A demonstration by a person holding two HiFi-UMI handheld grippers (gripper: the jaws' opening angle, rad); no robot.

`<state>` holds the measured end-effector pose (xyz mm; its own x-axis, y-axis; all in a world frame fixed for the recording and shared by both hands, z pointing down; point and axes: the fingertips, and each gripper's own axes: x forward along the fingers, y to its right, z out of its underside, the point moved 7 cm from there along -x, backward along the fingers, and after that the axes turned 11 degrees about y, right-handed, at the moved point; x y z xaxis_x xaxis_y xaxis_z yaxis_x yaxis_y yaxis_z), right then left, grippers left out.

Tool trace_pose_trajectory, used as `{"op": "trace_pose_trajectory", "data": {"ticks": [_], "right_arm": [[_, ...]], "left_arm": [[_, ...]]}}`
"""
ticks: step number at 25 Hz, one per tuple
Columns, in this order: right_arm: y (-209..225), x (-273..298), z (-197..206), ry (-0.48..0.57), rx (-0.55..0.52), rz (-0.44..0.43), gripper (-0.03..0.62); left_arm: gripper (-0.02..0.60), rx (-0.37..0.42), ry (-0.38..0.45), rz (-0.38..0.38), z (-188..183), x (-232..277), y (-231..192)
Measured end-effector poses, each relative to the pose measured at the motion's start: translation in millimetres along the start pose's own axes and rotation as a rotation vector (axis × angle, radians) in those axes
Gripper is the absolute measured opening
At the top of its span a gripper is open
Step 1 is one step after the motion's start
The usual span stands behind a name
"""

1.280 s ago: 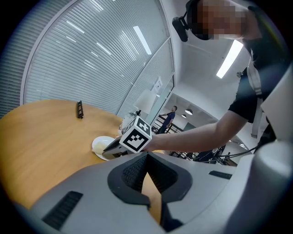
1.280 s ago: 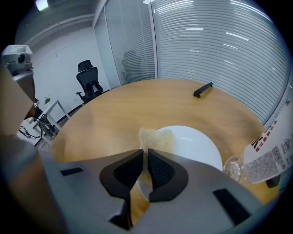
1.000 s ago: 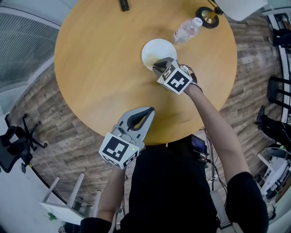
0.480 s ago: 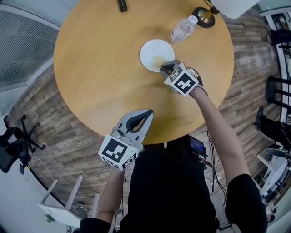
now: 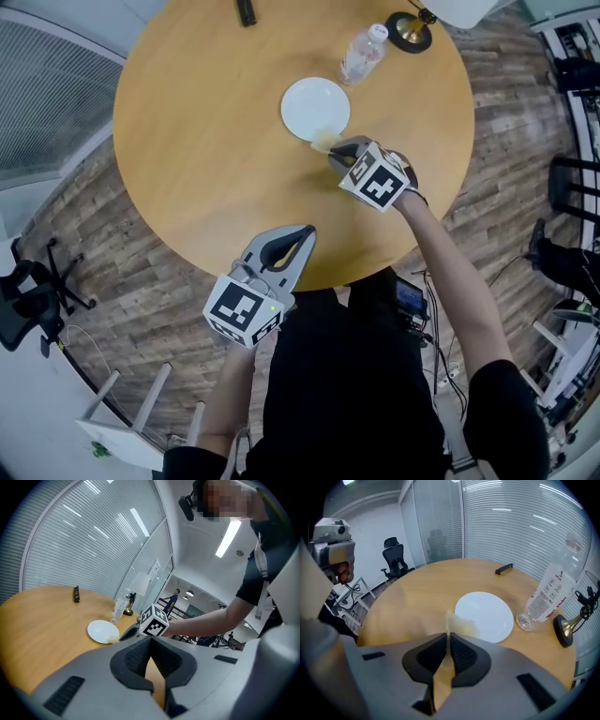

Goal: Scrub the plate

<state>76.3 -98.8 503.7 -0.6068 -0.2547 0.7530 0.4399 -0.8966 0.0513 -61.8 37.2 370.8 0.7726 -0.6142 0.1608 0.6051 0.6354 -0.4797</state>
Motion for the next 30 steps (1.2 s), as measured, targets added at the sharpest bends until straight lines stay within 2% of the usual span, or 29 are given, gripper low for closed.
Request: {"op": "trace_pose_trajectory", "data": {"ticks": [4,8,13,18,22,26,30], "right_arm": [[-26.1,-27.0,10.4,0.031,-0.01,-0.023,0.026],[-52.9,-71.7,36.2,0.087,0.036,-0.034,0.026],[-77.2,-145.9,107.1,0.142,0.156,0.038,0.026],[-116.5,-234.6,183.8,0.235,0.309,0.098,0.026],[-142.7,-297.2,230.6,0.26,0.363,0.114,0.026],[-154.8,-357.4,247.8,0.349,0.349,0.111,0.026],[-158.9,-397.1,241.6,0.476,0.367,0.157,0.026]], "left_arm": [[0.006,0.026,0.003,-0.012,-1.3,-5.9,20.4],[0.006,0.036,0.006,0.003,5.4,1.8,55.1],[0.006,0.012,0.01,0.054,29.7,32.6,116.1],[0.006,0.059,-0.02,0.138,56.3,68.8,203.1],[0.006,0.046,0.004,0.155,77.5,83.6,261.6],[0.006,0.054,0.012,0.147,92.1,85.1,305.3],[0.006,0.066,0.049,0.097,90.6,69.5,322.6]]}}
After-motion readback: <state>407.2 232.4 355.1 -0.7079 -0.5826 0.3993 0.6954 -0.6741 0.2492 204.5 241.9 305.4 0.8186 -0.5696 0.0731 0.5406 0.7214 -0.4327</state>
